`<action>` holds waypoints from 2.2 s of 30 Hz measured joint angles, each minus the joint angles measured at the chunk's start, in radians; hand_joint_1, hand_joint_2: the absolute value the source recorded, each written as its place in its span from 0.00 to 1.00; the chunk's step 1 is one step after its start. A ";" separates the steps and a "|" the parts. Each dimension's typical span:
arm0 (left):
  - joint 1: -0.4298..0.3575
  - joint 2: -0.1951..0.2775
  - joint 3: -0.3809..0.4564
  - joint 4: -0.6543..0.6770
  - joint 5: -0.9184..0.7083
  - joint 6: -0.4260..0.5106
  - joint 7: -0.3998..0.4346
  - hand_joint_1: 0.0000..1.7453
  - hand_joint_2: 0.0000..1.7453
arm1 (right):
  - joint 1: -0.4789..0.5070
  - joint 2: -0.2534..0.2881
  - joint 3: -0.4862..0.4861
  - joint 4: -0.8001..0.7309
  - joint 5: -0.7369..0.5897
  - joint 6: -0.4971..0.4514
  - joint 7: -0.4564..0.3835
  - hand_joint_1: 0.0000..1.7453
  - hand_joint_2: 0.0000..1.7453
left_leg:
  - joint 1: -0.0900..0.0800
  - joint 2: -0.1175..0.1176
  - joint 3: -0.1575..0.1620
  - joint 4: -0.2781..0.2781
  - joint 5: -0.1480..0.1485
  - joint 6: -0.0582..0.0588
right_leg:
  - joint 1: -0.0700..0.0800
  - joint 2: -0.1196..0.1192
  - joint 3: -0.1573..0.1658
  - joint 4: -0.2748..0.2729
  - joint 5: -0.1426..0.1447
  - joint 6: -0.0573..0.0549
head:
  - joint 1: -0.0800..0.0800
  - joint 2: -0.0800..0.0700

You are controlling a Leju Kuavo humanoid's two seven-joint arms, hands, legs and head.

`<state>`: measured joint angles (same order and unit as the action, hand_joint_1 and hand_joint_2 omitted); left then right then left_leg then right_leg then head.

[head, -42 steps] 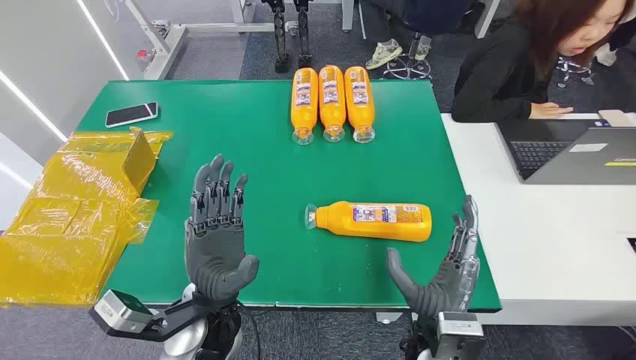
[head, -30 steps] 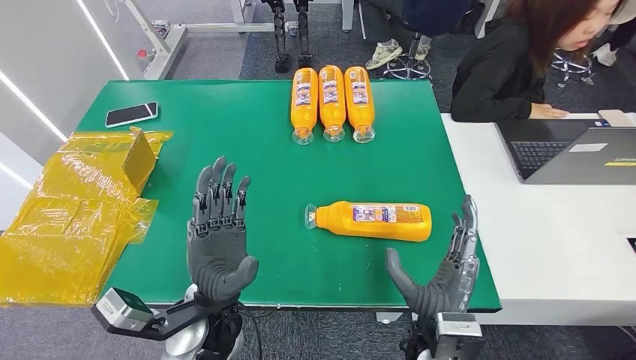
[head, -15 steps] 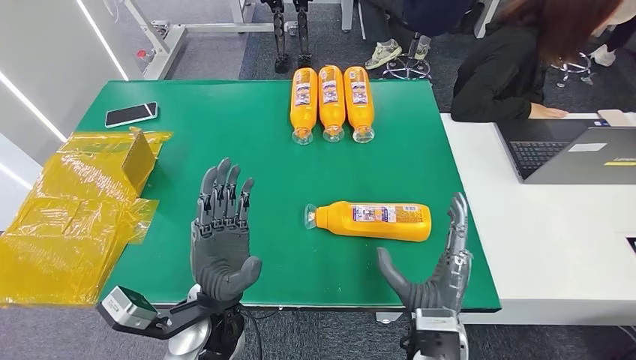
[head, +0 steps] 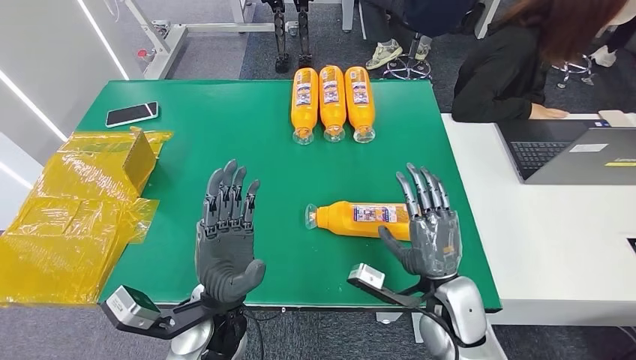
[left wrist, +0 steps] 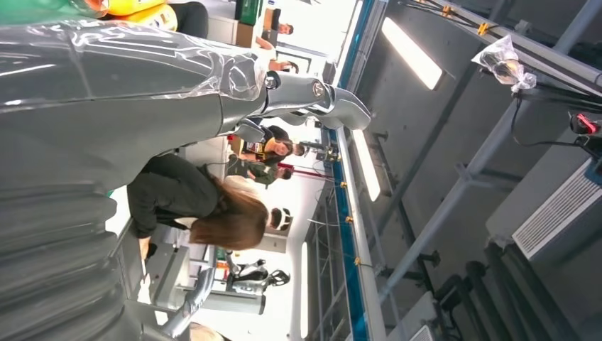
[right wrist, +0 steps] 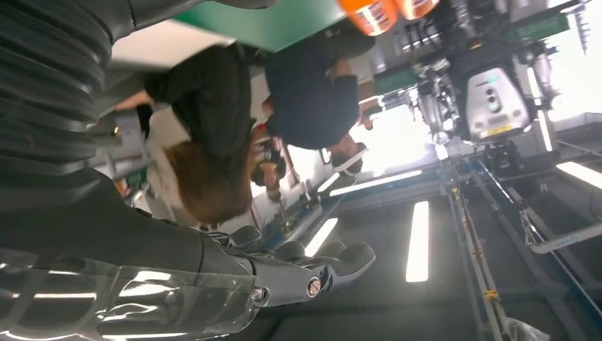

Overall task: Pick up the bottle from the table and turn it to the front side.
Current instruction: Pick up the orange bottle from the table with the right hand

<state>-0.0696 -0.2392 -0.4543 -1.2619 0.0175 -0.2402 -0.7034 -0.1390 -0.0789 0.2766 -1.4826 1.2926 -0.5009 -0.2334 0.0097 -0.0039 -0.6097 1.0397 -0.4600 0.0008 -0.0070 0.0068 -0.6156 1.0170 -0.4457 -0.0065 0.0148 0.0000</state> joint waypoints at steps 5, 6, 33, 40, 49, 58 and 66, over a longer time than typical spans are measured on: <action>0.004 0.002 0.000 0.000 0.000 -0.004 0.000 0.00 1.00 | -0.119 -0.077 0.001 0.098 -0.045 0.064 0.015 0.00 1.00 | 0.000 0.000 0.000 0.000 0.001 0.001 | 0.000 0.000 0.000 0.000 0.000 0.000 | 0.000 0.000; 0.004 0.002 0.000 0.000 0.000 -0.005 0.000 0.00 1.00 | -0.146 -0.087 0.004 0.121 -0.064 0.090 0.012 0.00 1.00 | 0.000 0.000 0.000 0.000 0.001 0.001 | 0.000 0.000 0.000 0.000 0.000 0.000 | 0.000 0.000; -0.001 0.002 0.000 0.030 0.022 -0.009 0.000 0.00 1.00 | -0.856 -0.069 0.363 0.961 -0.386 0.946 -0.177 0.00 1.00 | 0.000 -0.001 0.000 0.000 0.003 0.000 | 0.000 -0.001 0.000 0.001 0.002 -0.001 | 0.000 0.000; -0.001 0.003 0.000 0.035 0.035 -0.003 0.000 0.00 1.00 | -0.877 -0.052 0.463 1.017 -0.394 0.973 -0.169 0.00 1.00 | 0.000 -0.002 0.000 0.000 0.003 -0.001 | 0.000 -0.001 0.000 0.001 0.002 -0.001 | 0.000 0.000; -0.002 0.003 0.000 0.044 0.050 -0.004 0.000 0.00 1.00 | -0.809 -0.050 0.562 1.082 -0.404 0.953 -0.162 0.00 1.00 | 0.000 -0.002 0.000 0.000 0.003 -0.001 | 0.000 -0.001 0.000 0.000 0.002 -0.001 | 0.000 0.000; -0.002 0.000 0.000 0.054 0.048 -0.019 0.000 0.00 1.00 | -0.770 -0.047 0.629 1.114 -0.439 0.902 -0.140 0.97 1.00 | 0.001 0.000 0.007 0.000 0.002 0.000 | 0.001 0.001 0.006 0.000 0.001 0.000 | 0.000 0.000; -0.003 -0.002 0.000 0.064 0.048 -0.029 0.000 0.00 1.00 | -0.764 -0.033 0.641 1.124 -0.471 0.864 -0.136 1.00 1.00 | 0.001 0.001 0.014 0.000 0.001 0.000 | 0.001 0.001 0.012 -0.001 0.001 0.000 | 0.000 0.000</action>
<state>-0.0723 -0.2407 -0.4543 -1.1982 0.0655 -0.2696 -0.7034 -0.9030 -0.1121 0.9175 -0.3582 0.8218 0.3627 -0.3691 0.0104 -0.0031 -0.5961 1.0394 -0.4585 0.0008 -0.0063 0.0077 -0.6031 1.0165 -0.4448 -0.0068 0.0148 0.0000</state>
